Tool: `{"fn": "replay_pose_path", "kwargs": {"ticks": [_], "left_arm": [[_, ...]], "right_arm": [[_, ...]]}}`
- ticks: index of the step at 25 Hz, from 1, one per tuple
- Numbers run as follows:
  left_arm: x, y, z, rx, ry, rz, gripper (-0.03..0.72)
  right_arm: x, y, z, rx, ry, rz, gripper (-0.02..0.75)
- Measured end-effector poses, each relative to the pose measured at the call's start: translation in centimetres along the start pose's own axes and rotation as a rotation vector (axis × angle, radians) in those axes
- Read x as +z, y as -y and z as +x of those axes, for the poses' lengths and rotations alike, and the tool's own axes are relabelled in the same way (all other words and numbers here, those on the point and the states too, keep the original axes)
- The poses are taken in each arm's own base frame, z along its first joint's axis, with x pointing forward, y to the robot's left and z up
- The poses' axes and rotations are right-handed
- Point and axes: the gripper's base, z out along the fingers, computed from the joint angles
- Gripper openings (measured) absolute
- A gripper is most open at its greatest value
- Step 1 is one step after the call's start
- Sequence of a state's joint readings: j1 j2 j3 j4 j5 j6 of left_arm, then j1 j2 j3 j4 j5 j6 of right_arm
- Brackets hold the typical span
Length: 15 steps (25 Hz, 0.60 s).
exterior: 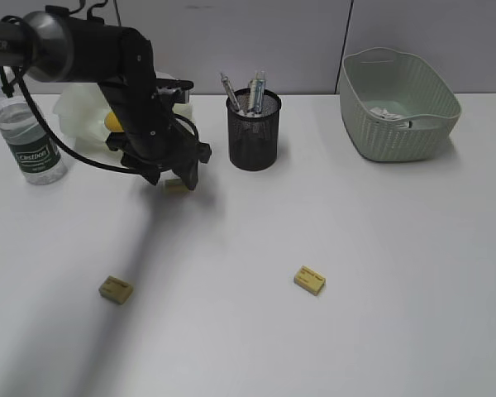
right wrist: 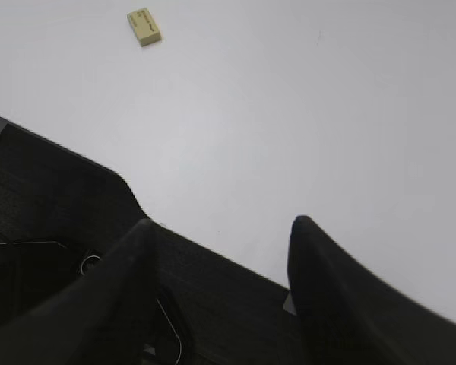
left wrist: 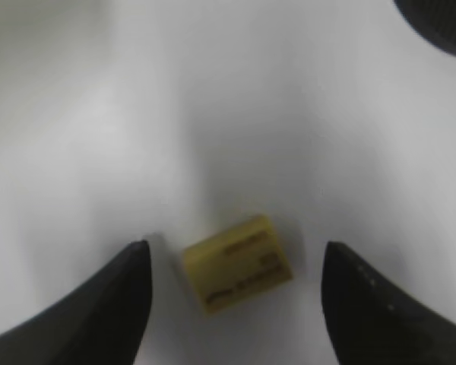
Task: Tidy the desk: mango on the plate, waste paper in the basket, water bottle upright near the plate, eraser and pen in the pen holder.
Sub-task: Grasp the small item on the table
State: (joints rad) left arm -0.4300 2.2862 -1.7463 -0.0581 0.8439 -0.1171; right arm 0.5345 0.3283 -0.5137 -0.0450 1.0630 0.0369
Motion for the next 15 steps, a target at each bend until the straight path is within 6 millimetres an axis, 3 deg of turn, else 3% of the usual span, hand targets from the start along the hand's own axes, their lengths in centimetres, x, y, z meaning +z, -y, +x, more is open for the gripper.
{"fn": "replay_pose_path", "kwargs": {"ticks": [15], "left_arm": [[0.93,0.22,0.03,-0.144,0.011,-0.024,0.486]], "right_arm": [[0.00,0.09,0.00,0.002,0.000,0.010,0.438]]}}
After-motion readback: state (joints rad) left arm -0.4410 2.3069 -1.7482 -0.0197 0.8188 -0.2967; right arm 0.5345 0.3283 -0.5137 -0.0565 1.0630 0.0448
